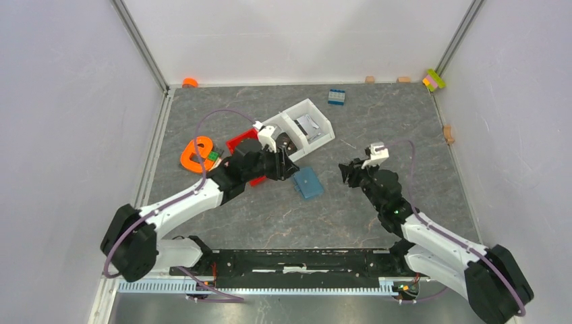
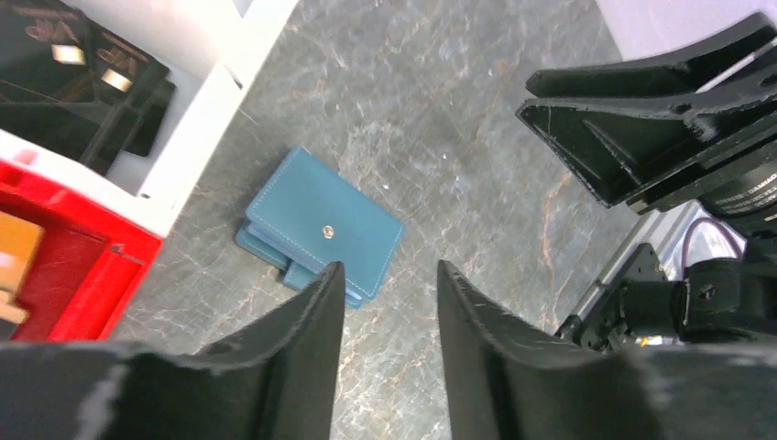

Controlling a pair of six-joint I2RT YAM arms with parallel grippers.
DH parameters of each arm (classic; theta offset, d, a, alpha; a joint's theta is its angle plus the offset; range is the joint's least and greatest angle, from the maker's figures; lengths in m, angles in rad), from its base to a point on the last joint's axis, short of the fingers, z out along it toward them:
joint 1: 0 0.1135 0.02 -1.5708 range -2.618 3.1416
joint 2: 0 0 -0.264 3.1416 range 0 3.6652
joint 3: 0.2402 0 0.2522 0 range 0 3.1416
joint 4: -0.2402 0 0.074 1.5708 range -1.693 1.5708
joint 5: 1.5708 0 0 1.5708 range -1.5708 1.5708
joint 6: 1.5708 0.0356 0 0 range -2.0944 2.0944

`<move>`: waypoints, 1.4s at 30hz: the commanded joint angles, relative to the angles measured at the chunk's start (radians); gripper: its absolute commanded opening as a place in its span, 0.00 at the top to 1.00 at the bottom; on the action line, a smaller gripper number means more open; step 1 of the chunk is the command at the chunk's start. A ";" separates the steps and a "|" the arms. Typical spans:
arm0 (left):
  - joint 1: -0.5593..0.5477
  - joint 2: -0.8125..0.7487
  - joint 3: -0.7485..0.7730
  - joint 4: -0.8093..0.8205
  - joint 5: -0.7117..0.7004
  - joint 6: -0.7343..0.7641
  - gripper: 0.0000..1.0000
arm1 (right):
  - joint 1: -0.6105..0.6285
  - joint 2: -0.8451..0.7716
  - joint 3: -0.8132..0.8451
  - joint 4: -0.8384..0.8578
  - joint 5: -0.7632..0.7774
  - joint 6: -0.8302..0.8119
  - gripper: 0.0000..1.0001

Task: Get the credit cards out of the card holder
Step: Close the card holder at the center of the board, then reset both arms

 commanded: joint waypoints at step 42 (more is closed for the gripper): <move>0.006 -0.400 -0.403 0.448 -0.879 0.528 0.00 | -0.255 0.403 -0.511 1.247 0.487 -0.643 0.16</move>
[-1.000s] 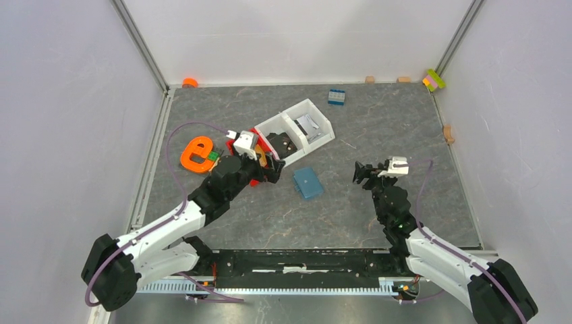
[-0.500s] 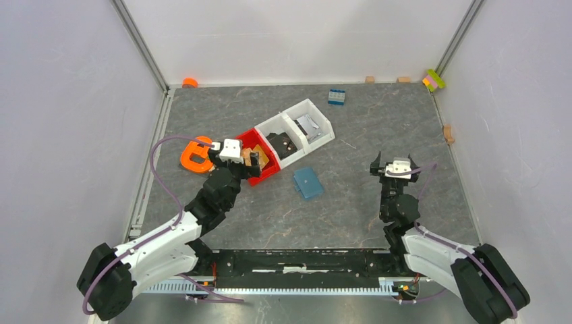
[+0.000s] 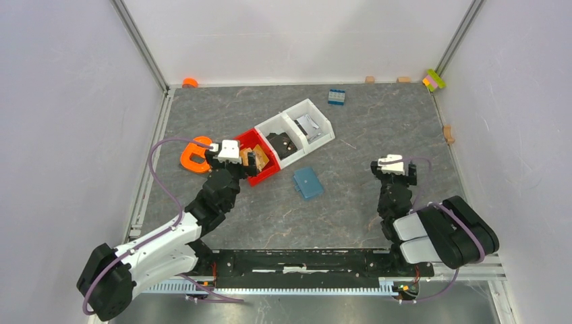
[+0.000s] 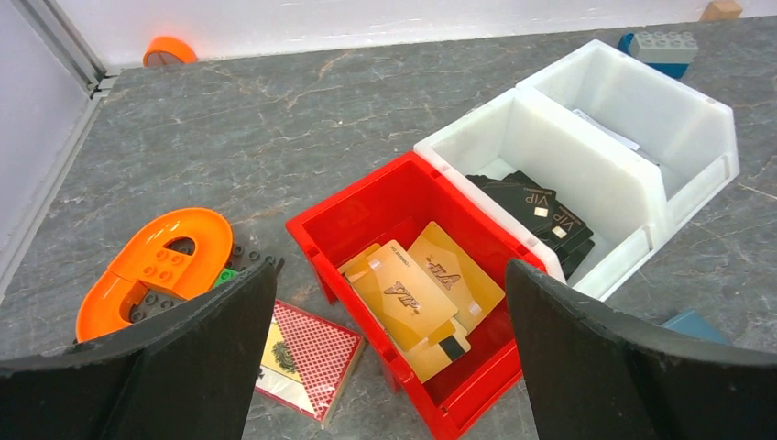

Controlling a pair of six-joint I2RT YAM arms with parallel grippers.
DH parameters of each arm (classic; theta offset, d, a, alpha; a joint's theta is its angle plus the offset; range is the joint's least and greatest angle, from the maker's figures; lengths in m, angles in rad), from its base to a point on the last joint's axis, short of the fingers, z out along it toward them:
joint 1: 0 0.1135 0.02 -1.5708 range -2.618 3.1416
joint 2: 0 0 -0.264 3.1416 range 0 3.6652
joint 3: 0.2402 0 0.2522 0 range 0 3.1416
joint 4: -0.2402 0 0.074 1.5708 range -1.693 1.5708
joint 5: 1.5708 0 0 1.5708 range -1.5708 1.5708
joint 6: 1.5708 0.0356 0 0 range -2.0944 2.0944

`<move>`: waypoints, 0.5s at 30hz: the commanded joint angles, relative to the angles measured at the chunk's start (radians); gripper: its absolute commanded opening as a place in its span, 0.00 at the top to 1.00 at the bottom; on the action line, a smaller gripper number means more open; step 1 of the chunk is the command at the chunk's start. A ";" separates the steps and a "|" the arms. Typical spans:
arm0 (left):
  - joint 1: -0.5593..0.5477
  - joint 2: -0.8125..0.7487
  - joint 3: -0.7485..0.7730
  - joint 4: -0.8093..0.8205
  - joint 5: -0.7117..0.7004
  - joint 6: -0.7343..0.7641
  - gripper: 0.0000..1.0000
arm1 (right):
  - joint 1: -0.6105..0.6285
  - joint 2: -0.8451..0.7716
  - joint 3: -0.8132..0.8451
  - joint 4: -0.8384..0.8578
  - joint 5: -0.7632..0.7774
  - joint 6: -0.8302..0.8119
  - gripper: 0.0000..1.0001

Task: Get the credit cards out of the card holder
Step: Reset both arms

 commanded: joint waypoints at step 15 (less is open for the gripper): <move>0.105 0.126 -0.065 0.184 -0.116 0.115 0.00 | -0.104 0.038 -0.195 0.272 -0.072 0.097 0.02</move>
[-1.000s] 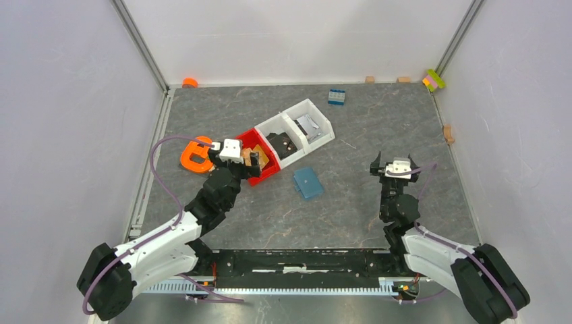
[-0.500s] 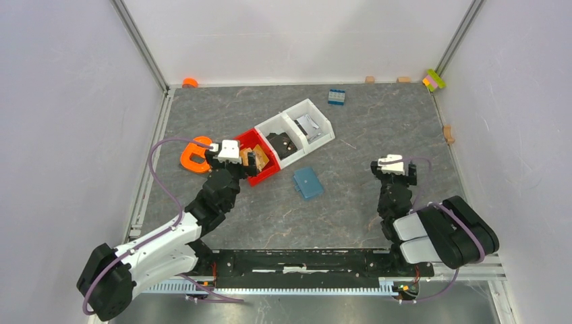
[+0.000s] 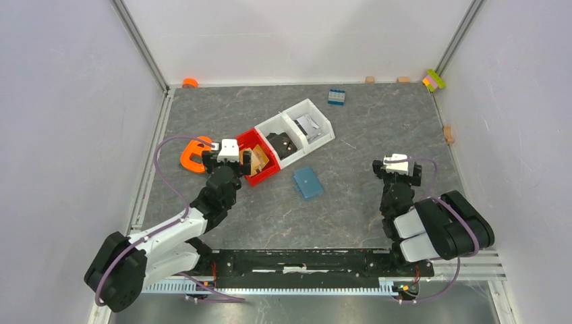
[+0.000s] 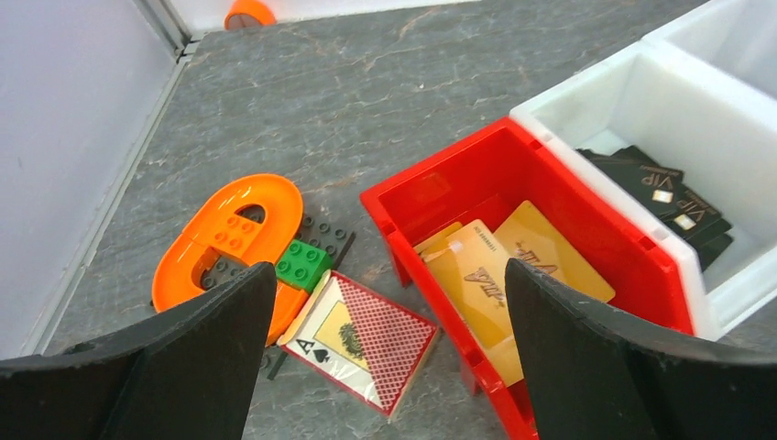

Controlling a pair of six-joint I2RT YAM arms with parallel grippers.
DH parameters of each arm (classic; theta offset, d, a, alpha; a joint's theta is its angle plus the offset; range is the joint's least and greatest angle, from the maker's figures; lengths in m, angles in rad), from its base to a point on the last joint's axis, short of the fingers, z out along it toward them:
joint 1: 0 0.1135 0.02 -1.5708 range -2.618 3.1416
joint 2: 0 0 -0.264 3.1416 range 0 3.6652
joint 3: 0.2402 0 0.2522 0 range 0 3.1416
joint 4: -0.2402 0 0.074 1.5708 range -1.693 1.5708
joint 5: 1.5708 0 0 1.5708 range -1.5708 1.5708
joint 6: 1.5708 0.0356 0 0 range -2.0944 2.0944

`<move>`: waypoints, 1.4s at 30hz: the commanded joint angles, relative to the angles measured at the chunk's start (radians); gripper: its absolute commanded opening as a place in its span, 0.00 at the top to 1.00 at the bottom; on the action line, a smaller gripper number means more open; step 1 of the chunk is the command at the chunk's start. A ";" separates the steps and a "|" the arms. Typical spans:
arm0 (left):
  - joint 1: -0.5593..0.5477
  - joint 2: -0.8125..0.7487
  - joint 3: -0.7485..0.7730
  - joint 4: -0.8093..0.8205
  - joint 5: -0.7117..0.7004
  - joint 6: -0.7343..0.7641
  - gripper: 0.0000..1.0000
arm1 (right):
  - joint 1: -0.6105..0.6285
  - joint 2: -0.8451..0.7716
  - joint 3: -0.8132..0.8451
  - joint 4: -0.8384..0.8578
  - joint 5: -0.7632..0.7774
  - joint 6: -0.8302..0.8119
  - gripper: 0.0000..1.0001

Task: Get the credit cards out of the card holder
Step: Reset both arms

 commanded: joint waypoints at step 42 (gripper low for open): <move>0.470 0.483 -0.108 0.610 0.370 -0.022 0.00 | -0.006 -0.012 -0.196 0.222 -0.017 0.016 0.02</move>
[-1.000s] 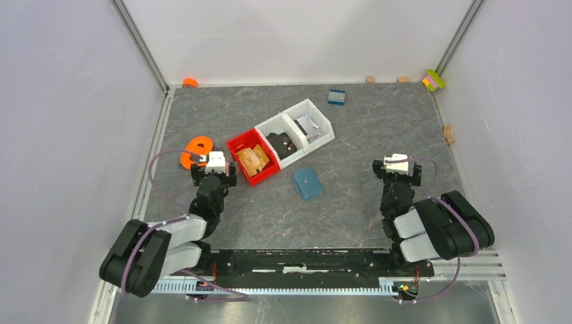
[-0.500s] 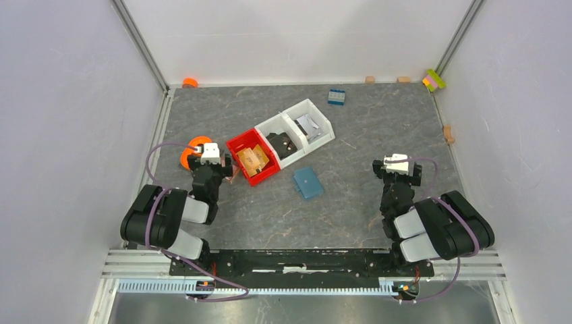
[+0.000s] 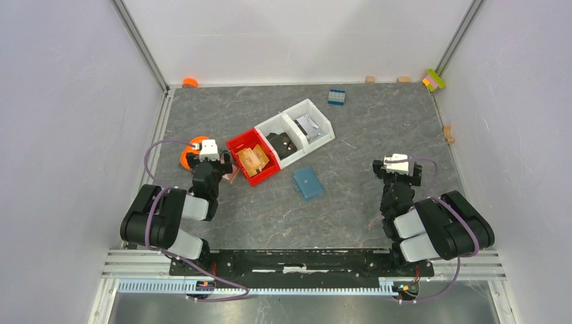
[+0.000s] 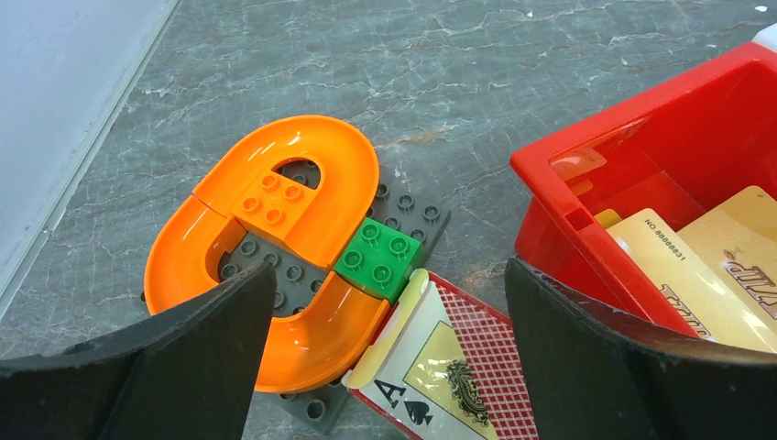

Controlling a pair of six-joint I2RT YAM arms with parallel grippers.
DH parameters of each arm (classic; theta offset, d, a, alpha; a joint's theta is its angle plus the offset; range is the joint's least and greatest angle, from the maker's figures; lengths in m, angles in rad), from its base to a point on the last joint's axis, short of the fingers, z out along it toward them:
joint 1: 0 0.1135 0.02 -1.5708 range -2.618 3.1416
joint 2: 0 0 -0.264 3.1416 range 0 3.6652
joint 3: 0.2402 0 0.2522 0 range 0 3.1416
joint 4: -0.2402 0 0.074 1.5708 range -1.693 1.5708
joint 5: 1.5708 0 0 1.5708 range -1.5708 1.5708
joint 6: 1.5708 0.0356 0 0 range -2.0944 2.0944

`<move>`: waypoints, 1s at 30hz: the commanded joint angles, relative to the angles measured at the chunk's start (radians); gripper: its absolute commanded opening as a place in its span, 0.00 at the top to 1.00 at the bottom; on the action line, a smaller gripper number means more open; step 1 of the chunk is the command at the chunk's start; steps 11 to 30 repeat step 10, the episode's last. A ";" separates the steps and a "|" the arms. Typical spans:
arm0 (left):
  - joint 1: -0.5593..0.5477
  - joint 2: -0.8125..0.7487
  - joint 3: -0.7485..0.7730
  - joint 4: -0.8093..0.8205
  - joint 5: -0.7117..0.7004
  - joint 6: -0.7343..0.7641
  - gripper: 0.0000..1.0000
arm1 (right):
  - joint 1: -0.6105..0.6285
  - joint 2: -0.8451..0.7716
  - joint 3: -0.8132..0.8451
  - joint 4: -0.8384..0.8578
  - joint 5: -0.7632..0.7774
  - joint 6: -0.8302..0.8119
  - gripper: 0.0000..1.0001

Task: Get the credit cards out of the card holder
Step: Reset both arms

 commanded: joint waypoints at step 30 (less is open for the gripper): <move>0.016 -0.009 0.037 0.003 -0.011 -0.039 0.00 | -0.005 -0.012 -0.196 0.222 -0.013 0.008 0.02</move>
